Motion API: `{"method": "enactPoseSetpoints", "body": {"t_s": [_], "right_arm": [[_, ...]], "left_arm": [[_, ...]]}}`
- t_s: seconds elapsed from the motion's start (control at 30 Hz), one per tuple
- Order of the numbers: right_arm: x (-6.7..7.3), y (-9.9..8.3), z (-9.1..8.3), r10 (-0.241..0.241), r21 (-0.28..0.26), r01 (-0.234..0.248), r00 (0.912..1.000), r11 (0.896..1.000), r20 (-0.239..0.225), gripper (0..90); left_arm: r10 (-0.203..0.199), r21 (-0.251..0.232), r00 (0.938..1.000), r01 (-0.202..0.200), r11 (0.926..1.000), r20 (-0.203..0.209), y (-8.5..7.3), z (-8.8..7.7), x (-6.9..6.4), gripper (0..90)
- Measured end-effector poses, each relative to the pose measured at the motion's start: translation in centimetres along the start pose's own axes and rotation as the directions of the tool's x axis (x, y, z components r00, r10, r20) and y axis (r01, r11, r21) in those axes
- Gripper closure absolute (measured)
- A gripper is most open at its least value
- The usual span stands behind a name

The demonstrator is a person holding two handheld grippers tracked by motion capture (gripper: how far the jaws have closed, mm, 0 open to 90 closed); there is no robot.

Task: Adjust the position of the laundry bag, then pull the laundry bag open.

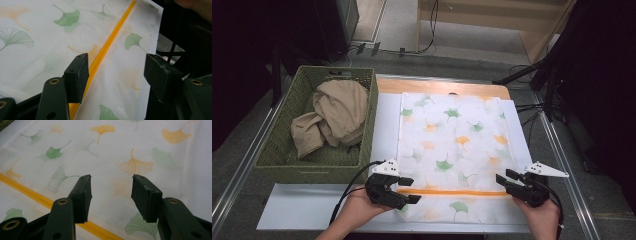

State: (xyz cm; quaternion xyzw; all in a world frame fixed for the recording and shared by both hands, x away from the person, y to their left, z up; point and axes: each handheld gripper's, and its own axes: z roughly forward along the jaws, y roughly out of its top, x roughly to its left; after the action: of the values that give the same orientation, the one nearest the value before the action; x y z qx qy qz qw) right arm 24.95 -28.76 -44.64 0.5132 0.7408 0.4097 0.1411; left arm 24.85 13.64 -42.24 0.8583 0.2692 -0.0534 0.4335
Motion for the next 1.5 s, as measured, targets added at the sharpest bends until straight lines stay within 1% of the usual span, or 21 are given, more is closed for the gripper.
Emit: {"method": "enactPoseSetpoints", "body": {"t_s": [0.03,0.07,0.17,0.2,0.23,0.3,0.4,0.47,0.57,0.63,0.7,0.8,0.87,0.97,1.03,1.17,1.23,1.27,1.3,1.4,1.5], "right_arm": [[0.0,-0.1,-0.2,0.002,-0.003,-0.002,1.0000,1.000,-0.004,56.1],[0.0,-0.1,-0.4,0.012,-0.001,-0.012,0.9999,1.000,-0.009,58.5],[-0.3,-0.3,-0.7,0.032,0.007,-0.031,0.9994,0.999,-0.011,60.6],[-0.4,-0.4,-0.8,0.031,0.006,-0.031,0.9995,1.000,-0.003,60.5],[-0.5,-0.4,-1.0,0.043,0.006,-0.043,0.9991,0.999,0.004,60.3],[-0.7,-0.7,-1.4,0.054,-0.004,-0.054,0.9984,0.999,0.015,60.8],[-0.9,-1.0,-1.8,0.061,-0.007,-0.061,0.9979,0.998,0.021,66.3],[-1.0,-1.2,-2.0,0.062,0.000,-0.062,0.9975,0.998,0.032,66.7],[-1.4,-1.5,-2.5,0.075,0.005,-0.075,0.9962,0.997,0.045,68.0],[-1.5,-1.8,-2.8,0.074,0.009,-0.075,0.9952,0.997,0.064,68.0],[-1.7,-2.3,-3.1,0.075,0.016,-0.076,0.9938,0.997,0.082,67.5],[-2.1,-2.7,-3.3,0.082,0.027,-0.085,0.9928,0.996,0.087,63.6],[-2.3,-2.8,-3.4,0.101,0.029,-0.103,0.9916,0.994,0.081,63.1],[-2.4,-3.1,-3.6,0.090,0.037,-0.094,0.9921,0.995,0.087,63.7],[-2.5,-3.3,-3.6,0.089,0.048,-0.094,0.9908,0.994,0.102,63.7],[-2.8,-3.7,-3.7,0.077,0.052,-0.084,0.9893,0.995,0.124,65.0],[-3.0,-3.9,-3.9,0.092,0.057,-0.100,0.9872,0.993,0.130,68.7],[-3.0,-3.9,-4.0,0.100,0.057,-0.109,0.9857,0.992,0.135,69.9],[-3.1,-4.0,-4.1,0.107,0.057,-0.115,0.9847,0.992,0.137,70.2],[-3.5,-4.3,-4.2,0.111,0.060,-0.121,0.9823,0.991,0.151,69.8],[-4.0,-4.7,-4.0,0.121,0.069,-0.133,0.9808,0.989,0.153,66.0]], "left_arm": [[0.004,-0.004,1.0000,-0.004,1.0000,0.004,0.0,0.1,-0.1,36.9],[0.010,0.005,0.9999,-0.010,0.9999,0.005,0.1,0.1,-0.2,36.9],[0.023,0.000,0.9997,-0.023,0.9997,0.010,0.3,0.2,-0.5,36.6],[0.023,-0.001,0.9996,-0.023,0.9997,0.015,0.4,0.3,-0.5,36.4],[0.021,-0.002,0.9996,-0.021,0.9998,0.018,0.5,0.4,-0.5,36.2],[0.024,-0.001,0.9996,-0.024,0.9997,0.015,0.5,0.5,-0.4,36.1],[0.028,0.003,0.9994,-0.028,0.9996,0.022,0.6,0.7,-0.3,36.2],[0.025,0.004,0.9993,-0.025,0.9997,0.029,0.7,0.9,-0.4,36.2],[0.046,0.010,0.9984,-0.046,0.9989,0.033,0.9,1.1,-0.6,36.2],[0.050,0.011,0.9981,-0.051,0.9987,0.036,1.0,1.3,-0.6,36.2],[0.045,0.013,0.9982,-0.046,0.9989,0.040,1.1,1.5,-0.4,36.3],[0.046,0.021,0.9982,-0.047,0.9987,0.038,1.1,1.7,-0.2,36.6],[0.049,0.021,0.9980,-0.050,0.9985,0.039,1.2,1.8,-0.2,36.9],[0.056,0.025,0.9978,-0.056,0.9981,0.035,1.2,1.9,-0.1,37.1],[0.048,0.028,0.9981,-0.049,0.9984,0.038,1.3,2.1,0.0,37.1],[0.046,0.024,0.9982,-0.047,0.9986,0.037,1.3,2.2,0.2,37.1],[0.029,0.034,0.9988,-0.030,0.9990,0.041,1.4,2.3,0.3,37.0],[0.014,0.029,0.9990,-0.015,0.9995,0.042,1.4,2.4,0.4,37.1],[0.010,0.033,0.9991,-0.012,0.9994,0.042,1.4,2.4,0.4,37.3],[0.024,0.034,0.9991,-0.025,0.9991,0.035,1.4,2.5,0.5,37.8],[0.027,0.031,0.9990,-0.028,0.9991,0.035,1.5,2.6,0.5,37.8]]}}
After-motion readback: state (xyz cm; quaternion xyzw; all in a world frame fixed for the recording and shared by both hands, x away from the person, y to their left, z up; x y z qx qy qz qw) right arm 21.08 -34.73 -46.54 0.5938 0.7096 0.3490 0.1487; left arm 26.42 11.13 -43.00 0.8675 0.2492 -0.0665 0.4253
